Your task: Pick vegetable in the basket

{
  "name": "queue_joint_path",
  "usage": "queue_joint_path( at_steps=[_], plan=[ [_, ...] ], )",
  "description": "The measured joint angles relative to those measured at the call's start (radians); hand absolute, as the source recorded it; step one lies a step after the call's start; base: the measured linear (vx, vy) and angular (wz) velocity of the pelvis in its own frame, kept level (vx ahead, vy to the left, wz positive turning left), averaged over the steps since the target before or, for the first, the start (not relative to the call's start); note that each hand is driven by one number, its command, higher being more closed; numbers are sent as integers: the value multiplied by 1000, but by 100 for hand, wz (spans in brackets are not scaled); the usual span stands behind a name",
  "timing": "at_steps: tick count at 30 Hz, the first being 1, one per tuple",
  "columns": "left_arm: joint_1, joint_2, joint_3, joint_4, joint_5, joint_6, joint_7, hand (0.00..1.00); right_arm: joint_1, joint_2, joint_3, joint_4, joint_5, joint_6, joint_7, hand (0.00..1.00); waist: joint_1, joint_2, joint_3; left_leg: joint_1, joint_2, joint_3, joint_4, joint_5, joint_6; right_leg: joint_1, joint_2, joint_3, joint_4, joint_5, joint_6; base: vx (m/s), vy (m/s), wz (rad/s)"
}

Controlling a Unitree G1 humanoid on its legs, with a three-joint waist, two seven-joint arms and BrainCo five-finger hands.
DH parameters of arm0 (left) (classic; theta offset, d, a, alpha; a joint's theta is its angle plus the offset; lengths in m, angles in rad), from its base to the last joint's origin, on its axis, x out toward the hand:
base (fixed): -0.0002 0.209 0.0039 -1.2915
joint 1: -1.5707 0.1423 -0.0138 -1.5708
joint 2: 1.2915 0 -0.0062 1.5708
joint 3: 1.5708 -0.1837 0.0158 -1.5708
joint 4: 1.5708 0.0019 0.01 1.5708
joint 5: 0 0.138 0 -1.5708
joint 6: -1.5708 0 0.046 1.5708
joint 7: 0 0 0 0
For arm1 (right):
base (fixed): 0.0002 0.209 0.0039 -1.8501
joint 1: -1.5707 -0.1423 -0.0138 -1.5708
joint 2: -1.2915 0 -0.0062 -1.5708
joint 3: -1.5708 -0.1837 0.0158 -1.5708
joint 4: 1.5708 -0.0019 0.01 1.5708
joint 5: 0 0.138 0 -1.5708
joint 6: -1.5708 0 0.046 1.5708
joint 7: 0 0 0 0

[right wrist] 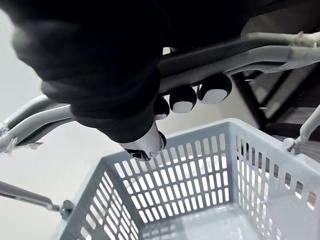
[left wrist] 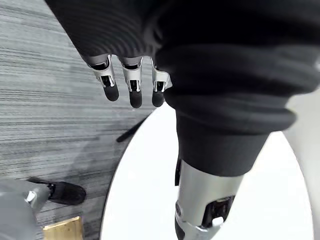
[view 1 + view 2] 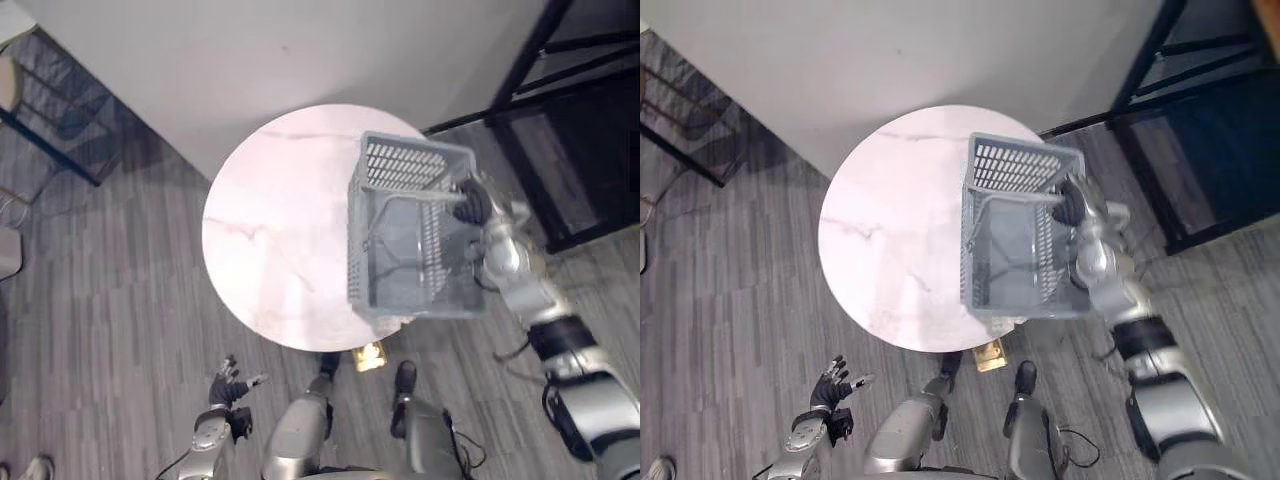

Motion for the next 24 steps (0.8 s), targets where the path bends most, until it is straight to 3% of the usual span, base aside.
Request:
queue_joint_path(
  at_steps=[5,7,11,15,18,21,23,24],
  plan=[
    [52,-21,63,-18,23,19,-1,0,217,77,-188,-115,70,-1,-2,100,-39,-17,-86,35,0,60,7,-31,6,29,11,62,-44,16,20,3,18,-42],
    [76,-24,89,-39,23,27,-5,0,292,116,-257,-129,141,-1,-2,100,-72,-23,-121,55,0,85,12,-46,10,44,12,79,-60,23,21,-1,22,-32],
    [82,-31,112,-111,23,36,-20,0,394,188,-335,-129,272,1,2,100,-76,-23,-147,80,3,118,26,-62,11,66,13,111,-73,33,20,-2,11,-26],
    [116,-62,155,-189,23,38,-20,0,440,247,-338,-143,392,3,22,100,-72,-23,-157,106,12,181,39,-78,18,79,18,147,-73,40,20,-8,10,-33],
    [135,-78,162,-233,22,45,-20,0,447,278,-308,-212,419,3,47,100,-61,-29,-154,85,33,245,155,-144,16,75,33,199,-56,59,9,-26,-13,-62],
    [134,-80,165,-308,22,46,-15,0,426,281,-242,-249,429,-1,48,100,-38,-40,-146,-26,98,314,370,-249,14,17,76,253,-25,80,13,-131,-24,-71],
    [124,-81,165,-325,22,45,-13,0,418,294,-239,-250,429,-1,47,100,-38,-46,-142,-67,117,342,422,-257,26,-7,79,252,-22,75,39,-162,-14,-31],
    [107,-88,166,-334,22,43,-11,0,418,303,-239,-247,429,0,42,100,-25,-43,-127,-85,144,370,425,-255,40,-51,73,190,70,37,42,-204,1,-33]
  ],
)
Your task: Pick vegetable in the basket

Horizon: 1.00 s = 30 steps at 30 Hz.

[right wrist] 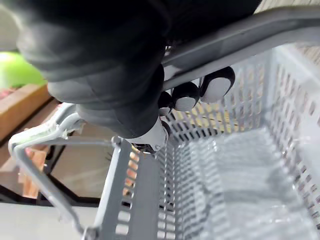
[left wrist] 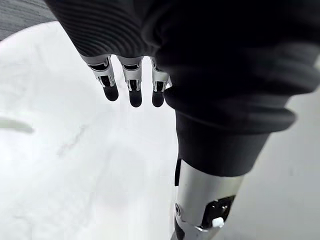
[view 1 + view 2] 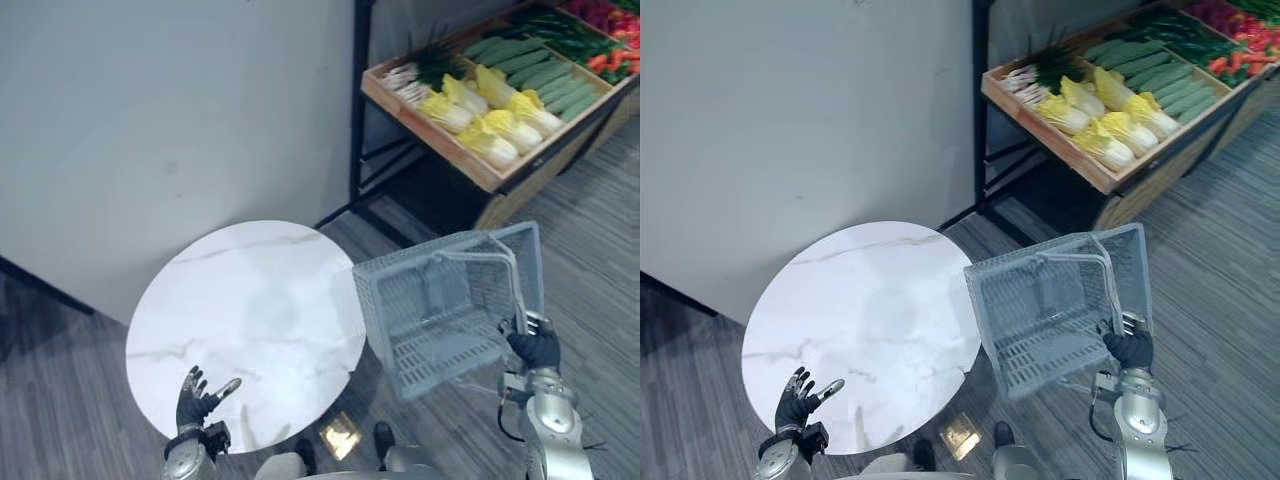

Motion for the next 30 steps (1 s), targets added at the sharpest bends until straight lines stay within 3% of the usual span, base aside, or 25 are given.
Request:
queue_joint_path(
  at_steps=[1,2,4,6,7,10,12,13,14,15,16,17,20,22,23,24,25,27,30],
  plan=[
    [-8,0,-1,1,0,2,6,0,7,20,0,7,0,0,0,100,17,-8,15,3,12,14,6,-1,2,-51,-31,-72,224,-85,-53,-185,-8,-28],
    [-8,-1,-2,1,0,3,12,0,15,30,0,16,-1,2,0,100,16,-14,15,6,13,11,8,-2,4,-52,-52,-86,315,-121,-50,-115,-44,-10],
    [3,-1,-6,-1,0,3,18,0,56,51,-1,40,-1,4,-3,100,19,-39,7,-1,-1,-7,26,10,-6,7,-142,-68,555,-210,-8,-42,-172,19],
    [2,-2,-8,-1,0,4,19,0,62,58,-1,58,0,4,-7,100,17,-60,-1,-40,-5,-20,55,28,-24,77,-182,-43,535,-246,25,-74,-251,19],
    [-12,-9,-9,0,1,10,23,0,55,56,-3,70,-1,7,-19,100,33,-52,2,-68,4,-17,62,55,-32,93,-157,-62,461,-289,23,-155,-242,0],
    [-3,-50,-50,-5,0,11,35,0,57,55,-11,93,4,10,-28,100,42,7,-14,-86,60,-13,-34,158,-57,126,-102,-136,293,-302,-3,-172,-222,2],
    [4,-57,-55,-5,0,12,36,0,50,53,-14,94,14,10,-29,100,39,21,-11,-87,84,-13,-105,243,-74,109,-72,-165,272,-301,-5,-210,-241,2],
    [3,-56,-55,-6,0,12,36,0,50,53,-18,94,25,10,-32,100,35,20,-10,-87,82,-18,-165,335,-75,90,-65,-184,274,-285,-32,-254,-264,28],
    [2,-57,-57,-13,1,12,35,0,48,52,-22,93,36,10,-45,100,20,13,-7,-75,69,-43,-229,414,-96,76,-68,-209,261,-248,-96,-277,-286,29],
    [-1,-57,-56,-17,1,12,35,0,47,52,-23,93,39,10,-47,100,17,-2,-1,-75,71,-44,-208,397,-98,76,-73,-217,255,-242,-109,-233,-250,6],
    [10,-57,-55,-22,2,12,34,0,34,50,-19,92,41,10,-46,100,19,-5,3,-71,66,-40,-76,272,-89,78,-77,-228,231,-226,-139,-200,-176,-20],
    [14,-57,-55,-22,2,13,34,0,30,51,-18,85,41,10,-46,100,11,0,3,-58,64,-41,18,185,-73,78,-77,-233,216,-216,-155,-173,-104,-24],
    [2,-59,-55,-22,2,12,31,0,30,51,-21,82,49,10,-45,100,8,2,4,22,59,-72,128,32,-57,67,-75,-233,202,-210,-167,-201,12,-14],
    [-2,-63,-55,-22,2,12,26,0,30,50,-34,75,54,9,-45,100,3,12,-3,79,43,-81,37,-23,-61,31,-72,-232,201,-224,-154,-202,124,-1],
    [-5,-68,-55,-21,2,12,21,0,29,52,-51,74,59,9,-45,100,-5,27,-7,91,34,-79,-49,-58,-83,-4,-68,-238,216,-227,-134,-219,182,10],
    [-10,-63,-54,-17,2,12,18,0,27,60,-56,79,62,9,-45,100,-8,22,-4,92,29,-76,-70,-54,-103,-16,-77,-233,226,-230,-117,-223,182,7],
    [-12,-60,-55,-15,2,14,18,0,32,72,-60,79,71,9,-46,100,-9,2,5,92,14,-66,-78,-47,-92,-21,-87,-222,222,-219,-94,-190,146,-7],
    [8,-55,-59,1,4,15,17,0,45,77,-59,79,78,9,-46,100,-9,-9,3,98,4,-45,-64,-51,-87,-15,-92,-197,206,-197,-72,-133,152,-28],
    [6,-49,-65,10,32,15,18,0,56,84,-59,83,79,9,-47,100,-16,-11,3,111,-3,20,-34,-71,-67,-18,-89,-134,180,-158,-56,-55,147,-53]
  ],
)
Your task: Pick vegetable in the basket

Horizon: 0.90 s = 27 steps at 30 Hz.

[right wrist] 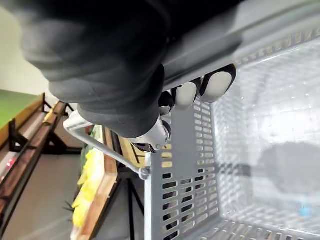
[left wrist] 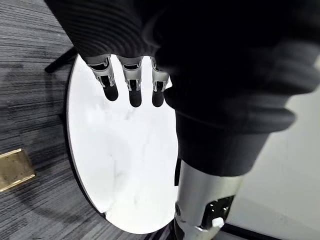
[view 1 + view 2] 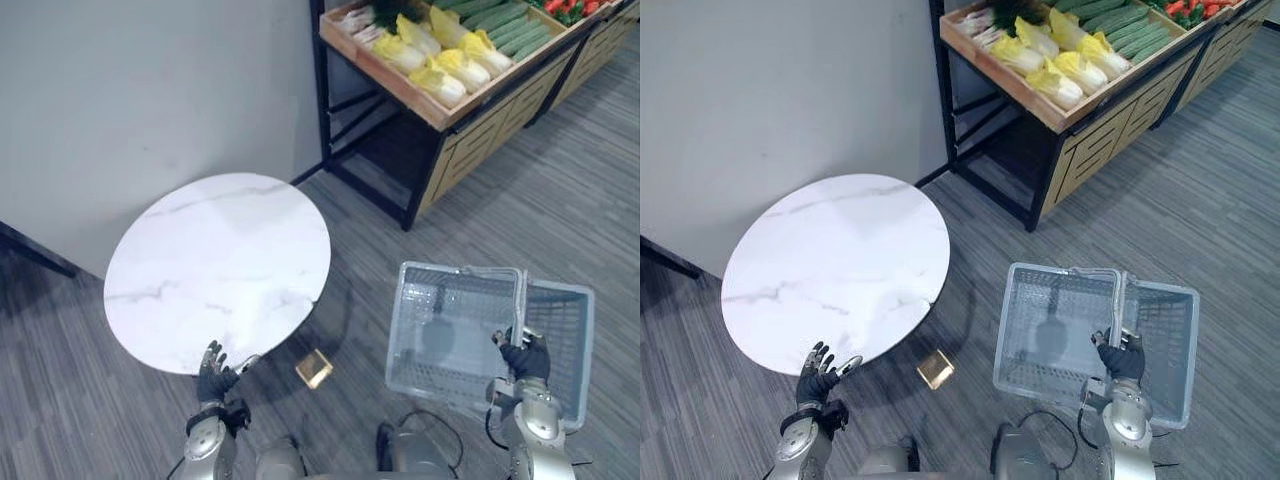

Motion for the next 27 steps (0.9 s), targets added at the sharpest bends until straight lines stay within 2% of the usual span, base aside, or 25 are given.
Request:
queue_joint_path(
  at_steps=[5,6,7,9,10,12,15,16,17,18,19,20,21,22,23,24,25,26,27],
  plan=[
    [-4,20,1,0,19,0,6,0,-9,6,0,24,0,0,0,100,-8,-2,2,24,38,154,52,-58,2,-40,43,107,-49,50,7,-40,113,-100],
    [-5,28,2,2,20,0,17,0,-20,4,1,58,0,-3,1,100,-24,-10,3,40,45,200,41,-61,-2,-44,20,49,-64,51,-12,5,112,-114],
    [-7,39,10,15,29,0,20,0,-48,1,1,109,0,-3,1,100,-29,-18,6,65,52,252,25,-64,-7,-50,-26,-61,-67,66,-37,32,83,-112],
    [-13,51,13,53,30,0,20,0,-84,-7,4,184,0,-3,3,100,-29,-19,10,104,68,325,11,-72,-25,-49,-79,-210,-59,78,-54,80,33,-122],
    [-22,55,12,78,30,1,20,0,-101,-16,6,227,0,-3,4,100,-30,-20,9,125,77,360,9,-79,-40,-52,-103,-284,-50,82,-48,180,-9,-128],
    [-41,70,13,102,32,2,18,0,-110,-27,4,259,-2,-2,6,100,-46,-11,14,141,86,377,5,-67,-63,-71,-79,-268,-33,95,-50,230,-60,-89],
    [-60,57,9,109,39,7,16,0,-122,-55,3,260,-2,-2,7,100,-71,11,28,147,149,342,136,-46,-64,-68,-38,-266,11,56,-108,312,-164,-76],
    [-68,47,4,110,40,8,16,0,-115,-62,3,259,-4,-1,12,100,-75,21,35,131,194,290,279,-2,-11,-26,-17,-262,12,46,-124,332,-180,-73],
    [-65,45,-6,110,40,8,16,0,-108,-62,4,254,-11,-1,17,100,-70,22,38,102,221,236,398,82,59,18,-1,-243,-1,39,-134,473,-207,-120],
    [-52,45,-20,107,38,6,17,0,-92,-63,8,234,-19,-2,17,100,-49,8,43,47,220,115,563,227,87,95,12,-193,-46,17,-142,416,-108,-112],
    [-51,45,-27,104,37,4,17,0,-88,-62,13,218,-21,-2,15,100,-46,12,41,6,205,71,619,155,45,116,6,-163,-69,-6,-141,352,-20,-100],
    [-54,41,-29,104,36,4,17,0,-93,-62,8,212,-21,-3,10,100,-42,22,43,-36,190,38,655,88,24,124,11,-148,-75,-14,-139,268,98,-90],
    [-58,39,-30,104,36,5,17,0,-103,-68,4,212,-21,-2,3,100,-25,21,45,-146,126,-19,642,-19,24,142,7,-98,-84,-38,-141,344,115,-90],
    [-55,40,-30,104,36,5,17,0,-104,-67,4,211,-21,-2,3,100,-18,17,47,-205,94,-32,601,-51,32,163,0,-80,-95,-49,-132,366,125,-81],
    [-54,39,-30,104,36,5,17,0,-105,-66,4,211,-21,-2,2,100,-13,13,50,-236,69,-35,558,-56,37,179,-9,-71,-100,-59,-119,412,159,-55],
    [-45,38,-31,98,37,6,17,0,-109,-69,4,209,-21,-2,-1,100,0,5,55,-294,13,-42,408,-50,29,218,-35,-45,-101,-98,-85,425,229,-46],
    [-38,37,-33,94,37,6,17,0,-110,-74,4,208,-21,-2,-3,100,3,7,56,-310,-12,-55,331,-37,16,231,-45,-35,-102,-117,-64,425,264,-54],
    [-25,33,-36,85,38,6,18,0,-110,-83,5,208,-19,-2,-7,100,10,22,51,-312,-44,-93,176,5,-13,247,-45,-15,-98,-148,-27,462,307,-75],
    [-11,33,-38,80,41,7,20,0,-124,-78,9,230,-20,0,-22,100,34,15,46,-286,-79,-86,148,92,85,268,-64,39,-98,-172,10,508,278,-57]
  ],
)
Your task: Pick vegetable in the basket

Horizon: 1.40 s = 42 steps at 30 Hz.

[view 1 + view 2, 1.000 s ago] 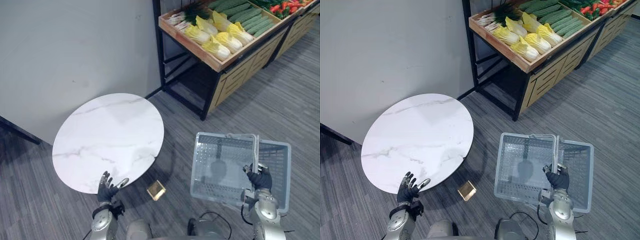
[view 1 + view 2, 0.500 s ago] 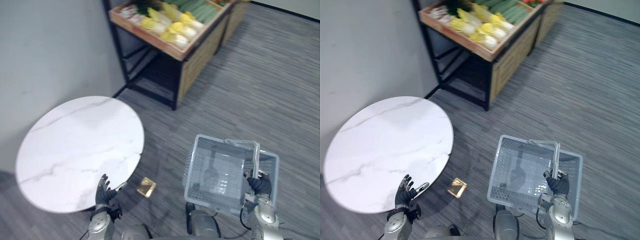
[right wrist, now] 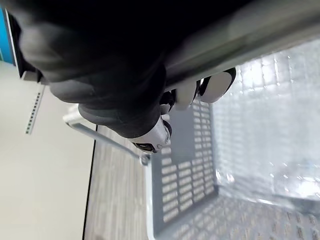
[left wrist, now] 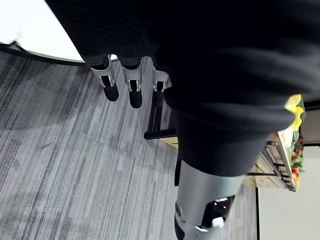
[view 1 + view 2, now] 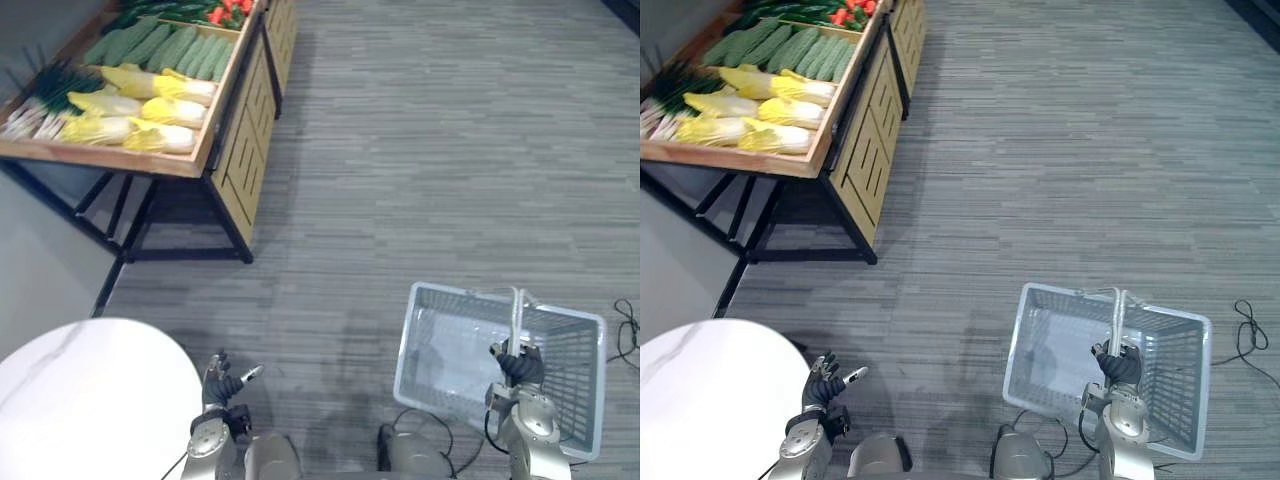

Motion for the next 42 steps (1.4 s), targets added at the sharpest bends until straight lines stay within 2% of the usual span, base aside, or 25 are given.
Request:
queue_joint_path(
  at_steps=[3,4,6,7,9,11,13,15,16,17,18,20,21,22,25,28,30,31,32,33,34,36,38,40,42],
  plan=[
    [-9,14,6,-49,7,0,2,0,-10,2,24,10,-3,-1,0,100,-7,-34,-17,-30,-60,8,86,-128,41,8,-49,33,-1,5,12,563,231,-7],
    [-12,8,1,-69,7,0,4,0,-7,9,24,12,-9,2,1,100,-5,-40,-17,-3,-78,21,104,-167,59,-4,-67,56,97,10,48,554,247,-5],
    [-6,12,-8,-80,7,0,12,0,-2,25,35,12,-30,12,4,100,-13,-49,-14,92,-109,28,92,-213,77,-100,-81,96,441,79,224,585,202,4],
    [-8,28,-38,-88,8,2,22,0,6,30,49,12,-43,20,6,100,-23,-53,-13,168,-119,25,68,-231,90,-176,-75,111,673,91,227,609,83,-2],
    [-11,38,-52,-122,10,2,31,0,3,36,71,8,-61,22,7,100,-21,-44,-12,293,-120,17,-16,-237,93,-289,-53,53,819,57,133,658,32,-21],
    [-32,39,-62,-145,9,-2,42,0,-16,34,81,-24,-69,18,10,100,-32,-20,-8,448,-94,-3,-147,-236,92,-417,-10,-85,714,-7,21,649,-21,-15],
    [-75,38,-64,-127,9,-3,42,0,-17,30,80,-35,-71,10,20,100,-47,-13,-8,498,-71,-32,-158,-236,90,-503,31,-106,519,1,20,598,-99,37],
    [-101,40,-73,-90,17,-3,42,0,-11,20,79,-35,-71,10,26,100,-72,-24,-14,542,-64,-83,-144,-249,37,-525,72,-47,210,163,23,657,-203,81],
    [-102,36,-80,-83,31,-2,42,0,9,9,78,-30,-71,9,23,100,-86,-29,-16,576,-61,-139,-114,-273,-11,-497,75,-12,142,396,5,680,-240,67],
    [-106,14,-79,-70,37,-1,45,0,4,-11,77,-14,-71,11,24,100,-76,6,-16,588,-32,-162,-94,-274,-16,-496,91,-35,197,357,-13,660,-214,54],
    [-105,4,-80,-73,40,-2,43,0,3,-6,74,-19,-71,18,24,100,-67,17,-21,575,-13,-193,-39,-214,-70,-493,88,-50,260,284,-25,622,-207,46],
    [-98,-26,-71,-109,45,-1,42,0,17,-1,77,-35,-69,18,30,100,-69,29,-20,519,6,-224,130,-88,-90,-421,74,-112,274,209,-44,604,-215,76],
    [-85,-46,-68,-146,45,-2,42,0,25,8,83,-45,-68,19,29,100,-55,30,-17,440,45,-222,313,71,-120,-334,78,-143,227,182,-55,581,-206,68],
    [-70,-50,-71,-178,45,-3,41,0,33,23,89,-60,-67,19,28,100,-41,33,-16,371,96,-201,466,66,-131,-253,94,-163,167,172,-59,660,-220,66],
    [-38,-52,-72,-267,44,-6,44,0,51,53,108,-77,-73,21,26,100,3,20,-3,175,169,-70,628,-63,-98,-35,115,-209,-13,163,-65,470,-127,40],
    [-26,-51,-47,-288,44,-12,52,0,20,38,57,-67,-67,19,16,100,23,38,-2,49,130,42,349,-123,-80,71,104,-241,-103,147,-39,426,12,31],
    [-29,-51,-37,-291,44,-12,65,0,12,17,25,-54,-67,18,3,100,19,43,-6,38,88,117,110,-85,-99,131,88,-266,-126,117,-3,515,135,35],
    [-26,-47,-34,-302,49,-12,68,0,10,1,4,-27,-67,14,-1,100,23,45,-16,55,71,188,16,-4,39,164,87,-280,-140,91,23,490,131,41],
    [-28,-40,-27,-319,57,-11,78,0,-4,0,-8,26,-66,16,-6,100,18,8,-35,65,25,233,0,-7,58,182,43,-290,-143,84,38,503,136,52],
    [-31,-43,-19,-339,59,-10,85,0,-2,-2,-9,37,-63,16,-9,100,11,2,-41,56,22,251,10,-16,74,182,36,-303,-142,87,43,530,143,79],
    [-32,-50,-18,-394,80,-11,86,0,-5,-2,-31,61,-58,18,-15,100,1,0,-43,52,16,255,35,-65,140,192,29,-312,-130,93,53,507,192,89],
    [-39,-52,-19,-421,102,-12,88,0,-7,-3,-52,108,-59,19,-17,100,3,-10,-43,81,-25,235,38,-108,153,174,-1,-307,8,85,72,487,194,82],
    [-32,-50,-19,-445,136,-12,106,0,-4,-5,-51,172,-68,21,-12,100,-15,-10,-43,188,-106,141,-44,-131,144,29,-80,-266,471,207,165,507,165,110],
    [-31,-50,-20,-470,158,-12,133,0,14,0,-43,189,-68,29,-1,100,-31,-3,-43,265,-137,54,-91,-131,145,-92,-73,-190,716,149,111,481,-2,145],
    [-13,-49,-21,-504,171,-14,156,0,6,4,-42,184,-66,28,1,100,-33,6,-42,334,-139,-7,-121,-131,144,-177,-46,-163,720,101,73,452,-84,117]
  ],
)
